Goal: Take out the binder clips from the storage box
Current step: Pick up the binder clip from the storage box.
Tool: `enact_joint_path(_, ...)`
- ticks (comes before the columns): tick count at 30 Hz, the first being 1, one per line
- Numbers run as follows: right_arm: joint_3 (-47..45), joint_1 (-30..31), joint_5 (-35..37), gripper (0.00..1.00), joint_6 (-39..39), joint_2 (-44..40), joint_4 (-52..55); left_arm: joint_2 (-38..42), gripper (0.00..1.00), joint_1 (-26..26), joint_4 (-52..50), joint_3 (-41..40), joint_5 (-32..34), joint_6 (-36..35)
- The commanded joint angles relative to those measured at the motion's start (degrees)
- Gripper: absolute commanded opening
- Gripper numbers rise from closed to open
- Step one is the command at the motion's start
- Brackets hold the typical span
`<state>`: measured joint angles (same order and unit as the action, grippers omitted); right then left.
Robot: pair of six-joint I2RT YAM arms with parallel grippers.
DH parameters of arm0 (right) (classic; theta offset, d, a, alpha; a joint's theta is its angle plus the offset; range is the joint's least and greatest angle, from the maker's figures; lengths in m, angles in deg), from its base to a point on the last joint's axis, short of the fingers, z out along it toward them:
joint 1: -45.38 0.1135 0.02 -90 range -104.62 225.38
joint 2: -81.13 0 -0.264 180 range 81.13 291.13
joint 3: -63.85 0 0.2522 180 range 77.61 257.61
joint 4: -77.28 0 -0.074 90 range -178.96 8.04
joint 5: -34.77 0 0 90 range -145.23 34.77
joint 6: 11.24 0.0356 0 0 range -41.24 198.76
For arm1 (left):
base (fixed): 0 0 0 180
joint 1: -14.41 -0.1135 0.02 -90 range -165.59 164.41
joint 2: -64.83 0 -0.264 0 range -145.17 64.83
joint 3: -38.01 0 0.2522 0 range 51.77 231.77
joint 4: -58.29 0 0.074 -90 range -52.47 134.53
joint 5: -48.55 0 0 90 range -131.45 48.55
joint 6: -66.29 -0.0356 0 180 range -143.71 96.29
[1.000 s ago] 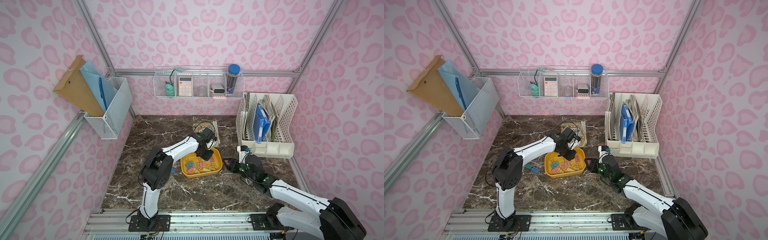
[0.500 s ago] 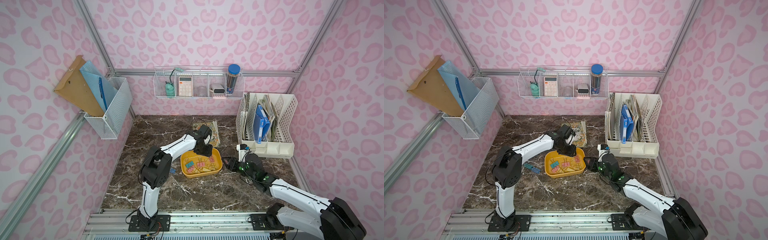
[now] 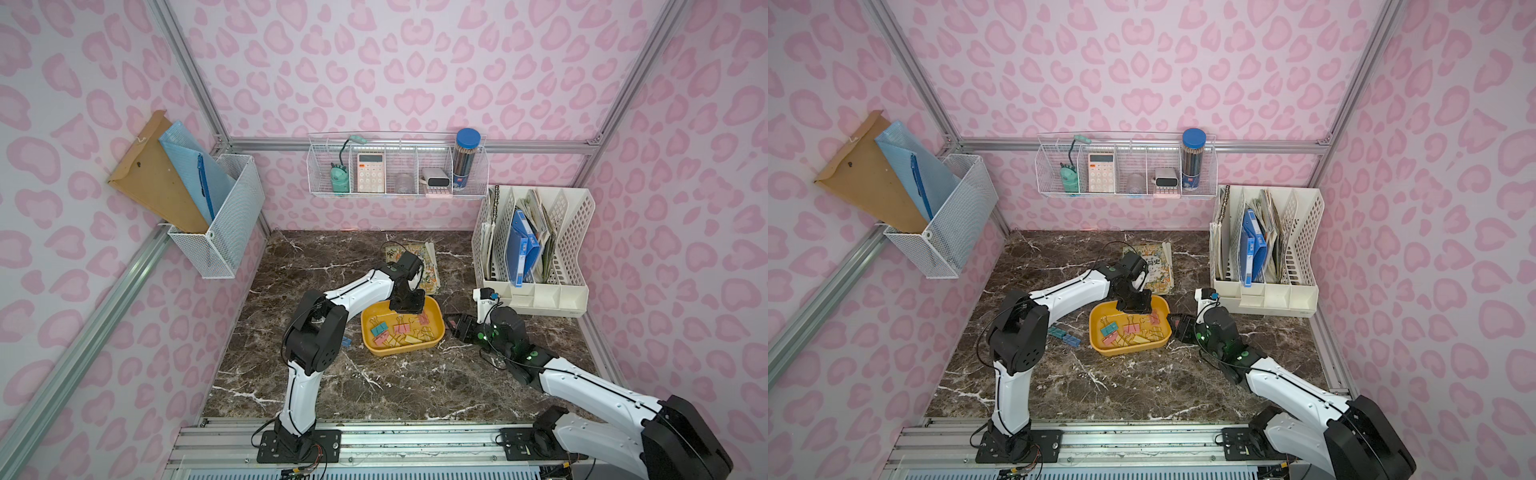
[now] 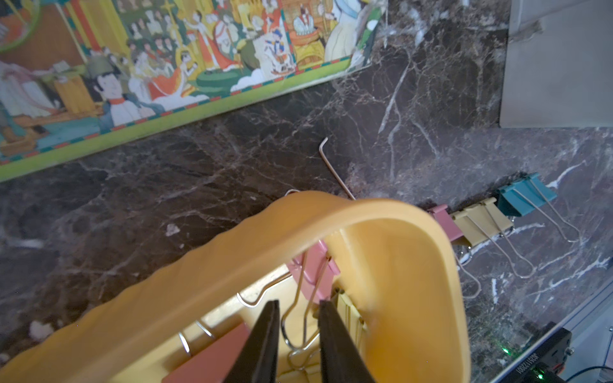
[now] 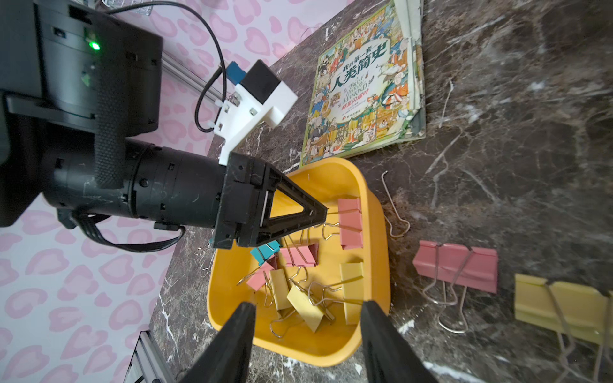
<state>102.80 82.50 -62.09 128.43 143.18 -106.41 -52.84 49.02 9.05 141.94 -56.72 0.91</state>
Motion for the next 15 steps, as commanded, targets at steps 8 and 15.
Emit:
enact_joint_path(8, 0.47, 0.09, 0.35, 0.55, -0.10, -0.52, 0.83, 0.45, 0.26, -0.86, 0.51, -0.87, -1.43, 4.47)
enact_joint_path(15, 0.47, 0.05, 0.09, 0.55, -0.42, -0.08, 0.66, 0.24, 0.13, -1.89, 3.42, -2.34, -4.72, 8.11)
